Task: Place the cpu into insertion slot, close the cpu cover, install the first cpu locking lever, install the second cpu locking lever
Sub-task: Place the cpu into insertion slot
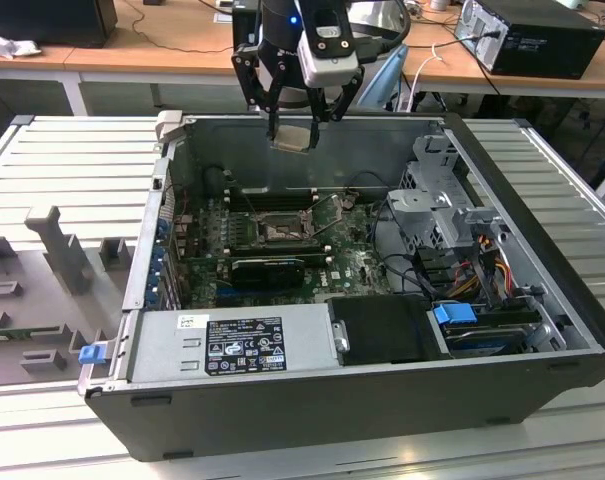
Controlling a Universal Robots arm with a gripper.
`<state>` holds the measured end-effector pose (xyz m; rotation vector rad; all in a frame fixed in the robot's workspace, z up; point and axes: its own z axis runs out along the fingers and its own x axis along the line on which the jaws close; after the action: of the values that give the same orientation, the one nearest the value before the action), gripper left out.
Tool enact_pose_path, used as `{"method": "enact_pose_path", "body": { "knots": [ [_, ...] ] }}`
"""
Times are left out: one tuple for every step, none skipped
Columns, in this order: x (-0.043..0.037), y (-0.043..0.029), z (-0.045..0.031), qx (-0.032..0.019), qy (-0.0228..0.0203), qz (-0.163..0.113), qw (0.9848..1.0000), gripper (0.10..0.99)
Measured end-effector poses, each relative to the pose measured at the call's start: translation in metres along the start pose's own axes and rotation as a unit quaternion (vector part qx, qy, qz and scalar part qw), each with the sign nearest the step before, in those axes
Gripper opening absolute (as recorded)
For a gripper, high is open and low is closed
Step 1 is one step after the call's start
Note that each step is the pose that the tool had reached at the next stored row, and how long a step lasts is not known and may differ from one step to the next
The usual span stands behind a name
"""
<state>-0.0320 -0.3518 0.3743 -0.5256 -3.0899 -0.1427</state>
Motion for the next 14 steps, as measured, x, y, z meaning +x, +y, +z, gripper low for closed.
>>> {"method": "enact_pose_path", "body": {
  "knots": [
    [0.0, 0.0, 0.0, 0.0, -0.0001, 0.001, 1.0, 0.529],
    [0.0, 0.0, 0.0, 0.0, -0.0002, 0.002, 1.0, 0.529],
    [0.0, 0.0, 0.0001, -0.0001, -0.0004, 0.004, 1.0, 0.529],
    [0.0, 0.0, 0.0001, -0.0001, -0.0005, 0.005, 1.0, 0.529],
    [0.0, 0.0, 0.0001, -0.0001, -0.0005, 0.006, 1.0, 0.529],
    [0.0, 0.0, 0.0001, -0.0001, -0.0006, 0.007, 1.0, 0.529],
    [0.0, 0.0, 0.0002, -0.0002, -0.0008, 0.009, 1.0, 0.529],
    [0.0, 0.0, 0.0002, -0.0002, -0.0009, 0.009, 1.0, 0.529],
    [0.0, 0.0, 0.0003, -0.0002, -0.0011, 0.013, 0.9999, 0.529],
    [0.0, 0.0, 0.0003, -0.0003, -0.0015, 0.017, 0.9999, 0.529],
    [0.0, 0.0, 0.0004, -0.0004, -0.0018, 0.02, 0.9998, 0.529],
    [0.0, 0.0, 0.0005, -0.0005, -0.0025, 0.028, 0.9996, 0.529],
    [0.0, -0.0001, 0.0006, -0.0007, -0.0032, 0.036, 0.9993, 0.529],
    [0.0, -0.0001, 0.0007, -0.0008, -0.0038, 0.042, 0.9991, 0.529]
  ]
}}
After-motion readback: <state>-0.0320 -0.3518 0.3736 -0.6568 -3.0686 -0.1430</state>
